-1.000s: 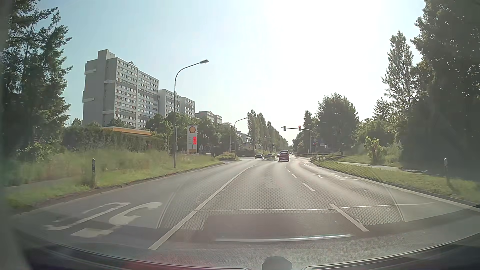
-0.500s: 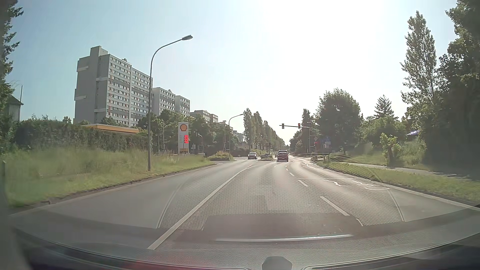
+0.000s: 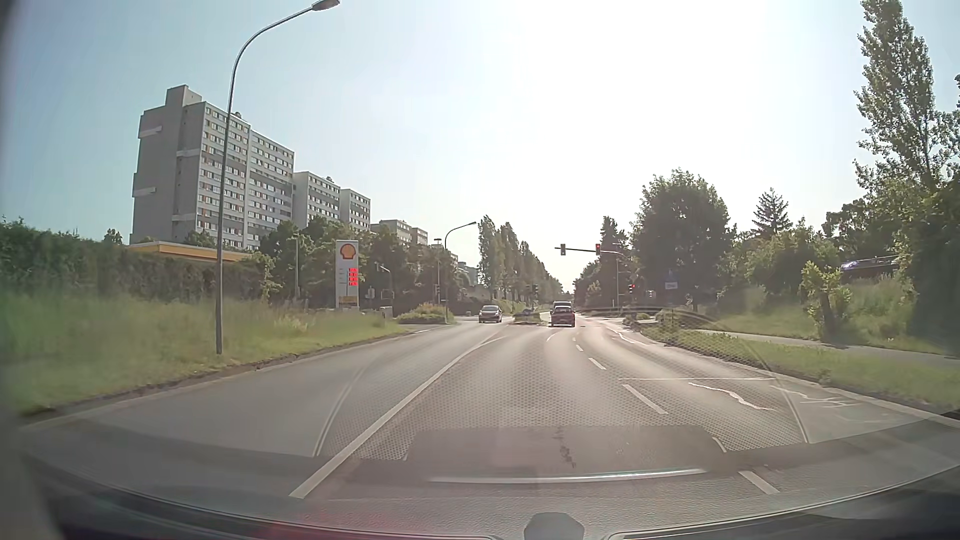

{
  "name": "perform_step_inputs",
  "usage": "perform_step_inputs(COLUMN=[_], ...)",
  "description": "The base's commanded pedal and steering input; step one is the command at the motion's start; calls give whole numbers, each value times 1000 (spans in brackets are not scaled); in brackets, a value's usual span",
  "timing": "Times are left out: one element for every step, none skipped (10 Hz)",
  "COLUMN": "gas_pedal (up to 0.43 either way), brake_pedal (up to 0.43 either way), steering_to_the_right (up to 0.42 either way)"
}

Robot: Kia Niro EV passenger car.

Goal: Follow the waypoints while adhering to traffic rules and regulations

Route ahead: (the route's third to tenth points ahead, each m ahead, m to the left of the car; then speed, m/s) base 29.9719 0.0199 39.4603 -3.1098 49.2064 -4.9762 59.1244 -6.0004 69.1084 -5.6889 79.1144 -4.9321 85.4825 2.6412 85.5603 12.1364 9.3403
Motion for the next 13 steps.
perform_step_inputs(gas_pedal=[0, 0, 0, 0, 0, 8, 28, 47, 59, 59, 67, 67, 79], brake_pedal=[30, 30, 30, 30, 30, 30, 30, 24, 30, 30, 30, 30, 30], steering_to_the_right=[14, 15, 15, 15, 17, 18, 17, 18, 18, 18, 18, 18, 19])
